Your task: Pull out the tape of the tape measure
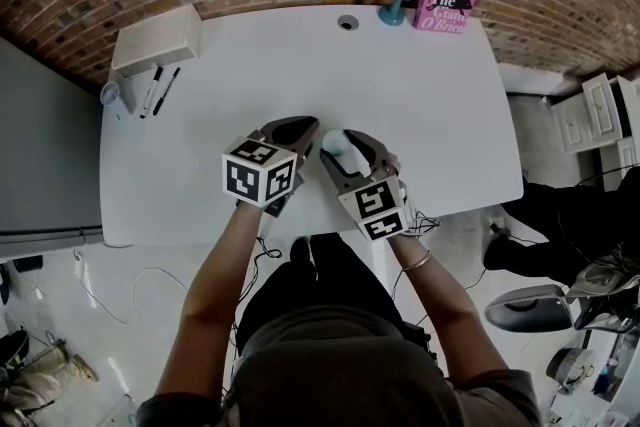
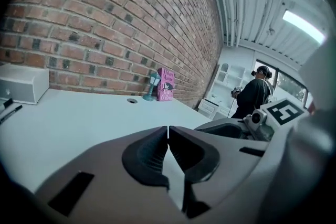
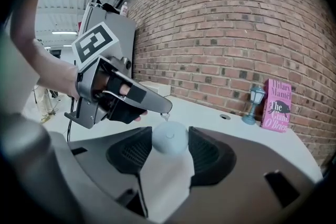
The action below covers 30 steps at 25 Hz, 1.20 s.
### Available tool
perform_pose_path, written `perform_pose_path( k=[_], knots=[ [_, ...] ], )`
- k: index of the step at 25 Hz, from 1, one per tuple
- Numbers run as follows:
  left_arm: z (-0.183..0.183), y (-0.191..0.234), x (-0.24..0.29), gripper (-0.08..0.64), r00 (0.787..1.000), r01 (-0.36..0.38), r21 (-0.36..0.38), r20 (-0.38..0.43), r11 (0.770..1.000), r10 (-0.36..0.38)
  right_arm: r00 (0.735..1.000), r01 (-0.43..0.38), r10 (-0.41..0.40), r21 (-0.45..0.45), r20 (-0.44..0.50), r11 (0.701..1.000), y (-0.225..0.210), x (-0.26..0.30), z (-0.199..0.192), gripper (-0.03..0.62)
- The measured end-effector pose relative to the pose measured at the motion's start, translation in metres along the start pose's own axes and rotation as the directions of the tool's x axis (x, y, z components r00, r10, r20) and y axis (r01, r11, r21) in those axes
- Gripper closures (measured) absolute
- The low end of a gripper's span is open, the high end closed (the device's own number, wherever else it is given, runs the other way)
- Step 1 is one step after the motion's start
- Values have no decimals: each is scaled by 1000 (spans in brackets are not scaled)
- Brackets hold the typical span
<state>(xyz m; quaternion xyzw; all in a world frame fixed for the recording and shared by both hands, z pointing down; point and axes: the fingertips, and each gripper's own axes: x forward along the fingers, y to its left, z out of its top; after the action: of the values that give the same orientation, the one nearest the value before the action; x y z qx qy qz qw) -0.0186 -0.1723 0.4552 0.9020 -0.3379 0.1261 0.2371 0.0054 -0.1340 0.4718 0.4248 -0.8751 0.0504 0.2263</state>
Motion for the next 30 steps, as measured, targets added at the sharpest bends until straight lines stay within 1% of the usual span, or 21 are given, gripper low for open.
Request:
perform_pose_path(
  k=[4, 12, 15, 18, 21, 25, 30],
  knots=[
    [0, 5, 0, 532, 1000, -28, 29, -8, 999, 28, 1000, -7, 6, -6, -11, 1000, 1, 3, 0, 370],
    [0, 17, -1, 532, 996, -85, 39, -9, 996, 85, 999, -19, 18, -7, -26, 1000, 3, 10, 2, 371],
    [1, 23, -3, 532, 993, -115, 34, -5, 993, 115, 999, -19, 18, -22, -38, 1000, 3, 13, 2, 371],
    [4, 39, -10, 534, 987, -164, 13, 8, 986, 163, 998, -7, 5, -24, -66, 1000, -3, 12, -5, 371],
    [8, 56, -20, 534, 982, -190, -17, 17, 982, 191, 997, -3, 2, -12, -79, 1000, -10, 9, -12, 371],
    [7, 68, -26, 535, 972, -236, 10, 5, 972, 236, 996, -2, -2, -41, -89, 999, -12, 9, -12, 371],
    [9, 94, -40, 535, 955, -296, -21, 15, 955, 297, 990, 30, -30, -4, -136, 1000, -28, 4, -28, 371]
  ],
)
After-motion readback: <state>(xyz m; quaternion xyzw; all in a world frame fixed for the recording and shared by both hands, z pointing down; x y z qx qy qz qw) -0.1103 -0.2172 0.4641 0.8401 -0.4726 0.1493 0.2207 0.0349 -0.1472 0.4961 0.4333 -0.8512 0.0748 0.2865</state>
